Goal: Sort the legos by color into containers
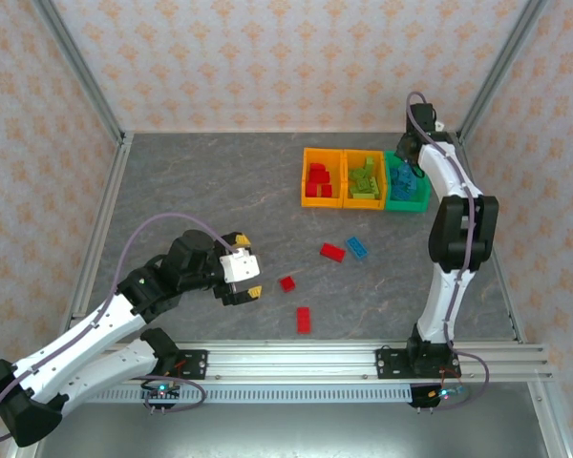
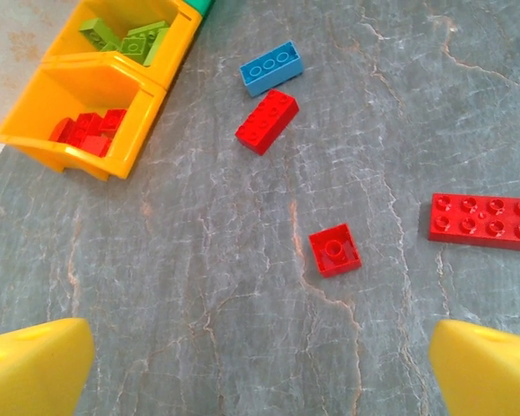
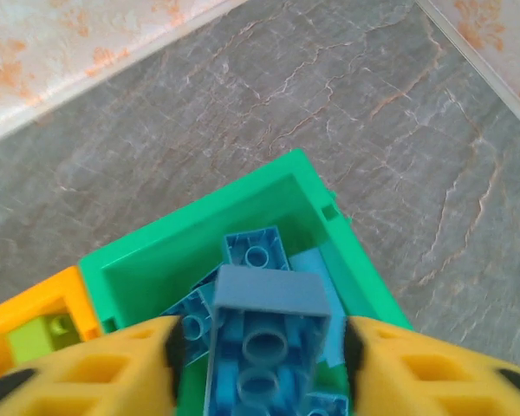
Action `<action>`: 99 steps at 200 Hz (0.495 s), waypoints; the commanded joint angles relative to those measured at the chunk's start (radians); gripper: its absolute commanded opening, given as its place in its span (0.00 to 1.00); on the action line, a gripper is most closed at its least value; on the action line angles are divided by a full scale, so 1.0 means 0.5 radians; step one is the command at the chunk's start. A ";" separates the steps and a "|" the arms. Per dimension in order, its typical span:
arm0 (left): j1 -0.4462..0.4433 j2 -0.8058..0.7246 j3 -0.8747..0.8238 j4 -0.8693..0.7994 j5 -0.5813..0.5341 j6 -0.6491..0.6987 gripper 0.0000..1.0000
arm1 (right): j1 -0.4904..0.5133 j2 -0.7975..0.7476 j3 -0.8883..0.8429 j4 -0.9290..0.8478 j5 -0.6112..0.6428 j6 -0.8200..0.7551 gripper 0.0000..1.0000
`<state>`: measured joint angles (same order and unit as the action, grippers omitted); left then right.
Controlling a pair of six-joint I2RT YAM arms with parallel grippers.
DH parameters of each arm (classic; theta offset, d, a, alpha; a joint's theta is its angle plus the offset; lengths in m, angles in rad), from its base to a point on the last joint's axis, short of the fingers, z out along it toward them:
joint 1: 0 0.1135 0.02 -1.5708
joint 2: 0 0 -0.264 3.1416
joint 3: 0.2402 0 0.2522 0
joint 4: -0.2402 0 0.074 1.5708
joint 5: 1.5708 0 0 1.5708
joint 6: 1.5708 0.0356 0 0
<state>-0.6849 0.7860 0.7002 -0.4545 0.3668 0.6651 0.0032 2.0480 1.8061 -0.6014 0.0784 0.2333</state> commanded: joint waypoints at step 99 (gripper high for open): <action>0.047 0.264 0.196 0.282 -0.617 -0.945 0.97 | 0.332 -1.550 -1.378 -0.066 -1.092 0.418 0.72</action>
<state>-0.6792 0.8474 0.7124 -0.3420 0.1905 0.4210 0.0452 1.4094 1.2549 -0.6350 -0.2703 0.3634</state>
